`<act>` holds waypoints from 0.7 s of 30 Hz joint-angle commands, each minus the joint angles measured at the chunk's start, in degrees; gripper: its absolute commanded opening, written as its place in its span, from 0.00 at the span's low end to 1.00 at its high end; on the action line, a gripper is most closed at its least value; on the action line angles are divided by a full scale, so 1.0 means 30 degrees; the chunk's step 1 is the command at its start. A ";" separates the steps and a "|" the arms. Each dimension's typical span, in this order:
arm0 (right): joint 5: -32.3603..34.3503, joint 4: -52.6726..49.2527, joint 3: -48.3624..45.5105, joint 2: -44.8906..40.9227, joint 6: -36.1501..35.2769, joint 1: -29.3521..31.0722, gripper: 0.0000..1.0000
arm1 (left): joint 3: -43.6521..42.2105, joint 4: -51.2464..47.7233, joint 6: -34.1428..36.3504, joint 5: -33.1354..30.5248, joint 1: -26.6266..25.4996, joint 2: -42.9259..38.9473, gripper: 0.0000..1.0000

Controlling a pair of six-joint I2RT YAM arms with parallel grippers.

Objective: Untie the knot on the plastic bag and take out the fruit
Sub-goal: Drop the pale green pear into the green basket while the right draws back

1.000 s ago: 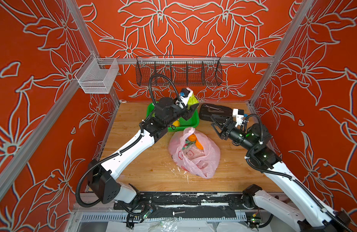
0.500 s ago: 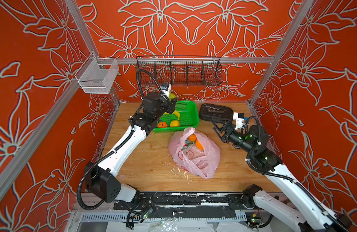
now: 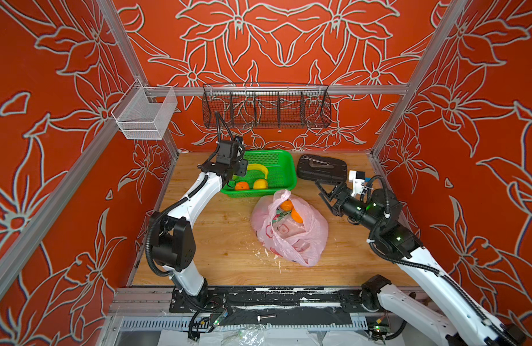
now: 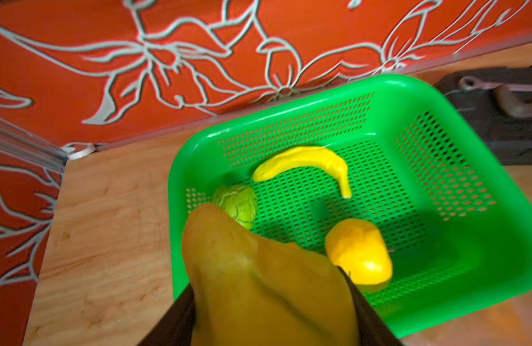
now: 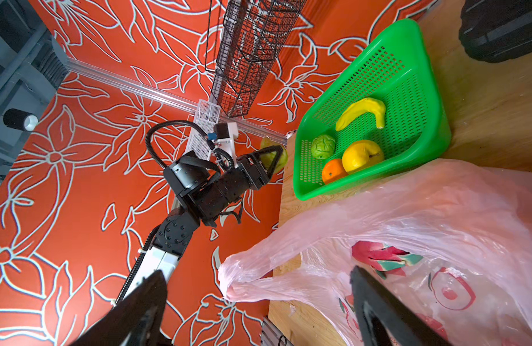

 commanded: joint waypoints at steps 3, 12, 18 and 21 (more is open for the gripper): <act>0.0290 0.0081 -0.0367 -0.0244 -0.0067 -0.0007 0.97 | 0.0811 -0.2358 0.2748 -0.1655 0.0295 0.1183 0.41; 0.0323 0.0243 -0.0457 -0.0181 0.0062 -0.0024 0.97 | 0.3420 -0.6635 0.4068 -0.1958 0.0641 0.4447 0.40; 0.0375 0.0025 -0.0397 -0.0230 0.0023 -0.0023 0.97 | 0.4392 -0.7635 0.4054 -0.2848 0.0677 0.6303 0.41; 0.0494 0.0009 -0.0458 -0.0338 0.0021 -0.0002 0.97 | 0.4797 -0.8026 0.4087 -0.3224 0.0670 0.6966 0.41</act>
